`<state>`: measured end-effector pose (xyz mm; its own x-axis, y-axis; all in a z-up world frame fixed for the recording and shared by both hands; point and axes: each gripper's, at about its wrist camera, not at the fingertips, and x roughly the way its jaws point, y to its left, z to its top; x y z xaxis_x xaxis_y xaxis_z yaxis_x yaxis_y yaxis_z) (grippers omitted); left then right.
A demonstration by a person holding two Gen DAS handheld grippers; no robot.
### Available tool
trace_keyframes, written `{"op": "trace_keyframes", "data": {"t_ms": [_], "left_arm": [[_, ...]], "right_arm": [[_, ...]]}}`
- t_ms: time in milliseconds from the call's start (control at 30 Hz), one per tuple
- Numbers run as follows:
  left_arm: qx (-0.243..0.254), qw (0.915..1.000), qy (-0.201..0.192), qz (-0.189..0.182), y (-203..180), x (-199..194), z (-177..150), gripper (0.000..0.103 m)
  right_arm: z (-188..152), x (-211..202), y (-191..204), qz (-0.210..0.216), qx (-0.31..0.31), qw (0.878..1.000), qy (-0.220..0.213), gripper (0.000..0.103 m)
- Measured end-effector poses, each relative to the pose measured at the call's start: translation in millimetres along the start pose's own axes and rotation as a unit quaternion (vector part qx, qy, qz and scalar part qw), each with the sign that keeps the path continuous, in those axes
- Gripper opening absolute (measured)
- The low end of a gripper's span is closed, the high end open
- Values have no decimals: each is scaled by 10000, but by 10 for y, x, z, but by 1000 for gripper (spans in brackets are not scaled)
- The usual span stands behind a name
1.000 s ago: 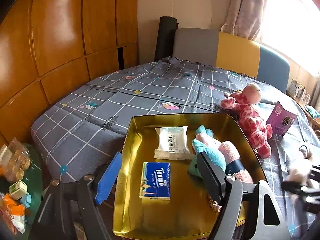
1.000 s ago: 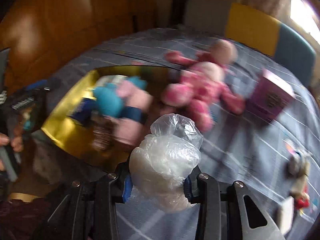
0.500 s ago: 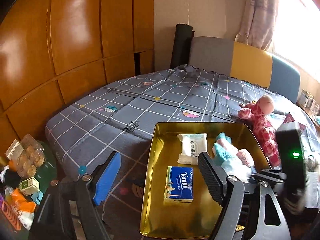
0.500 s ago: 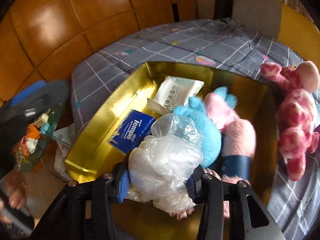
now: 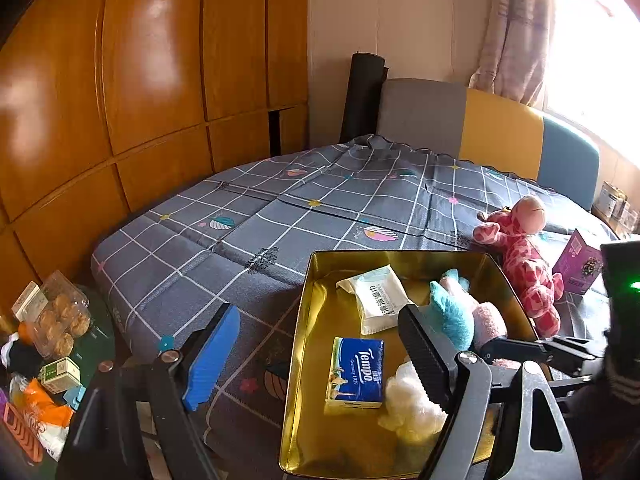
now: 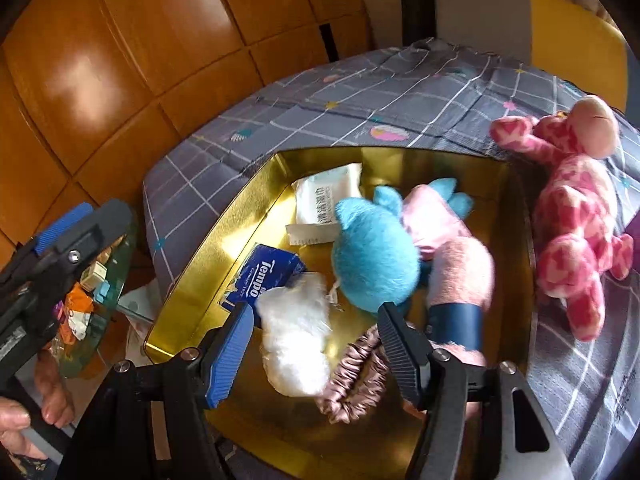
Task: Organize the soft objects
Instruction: 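Carry the plastic bag into the gold tray and open the right gripper, then move both tools back toward the remaining items on the bed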
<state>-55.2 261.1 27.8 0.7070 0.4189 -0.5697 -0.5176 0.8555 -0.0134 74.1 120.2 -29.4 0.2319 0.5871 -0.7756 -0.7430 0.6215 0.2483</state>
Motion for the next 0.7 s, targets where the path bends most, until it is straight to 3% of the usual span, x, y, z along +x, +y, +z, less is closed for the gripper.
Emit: {"op": "trace_keyframes", "data": {"t_ms": [700], "left_arm": [[538,9971,33,-530,-505,-118,-6,84]], "right_arm": [[-385,-847,-561,-1101,300,9916,-617,65]]}}
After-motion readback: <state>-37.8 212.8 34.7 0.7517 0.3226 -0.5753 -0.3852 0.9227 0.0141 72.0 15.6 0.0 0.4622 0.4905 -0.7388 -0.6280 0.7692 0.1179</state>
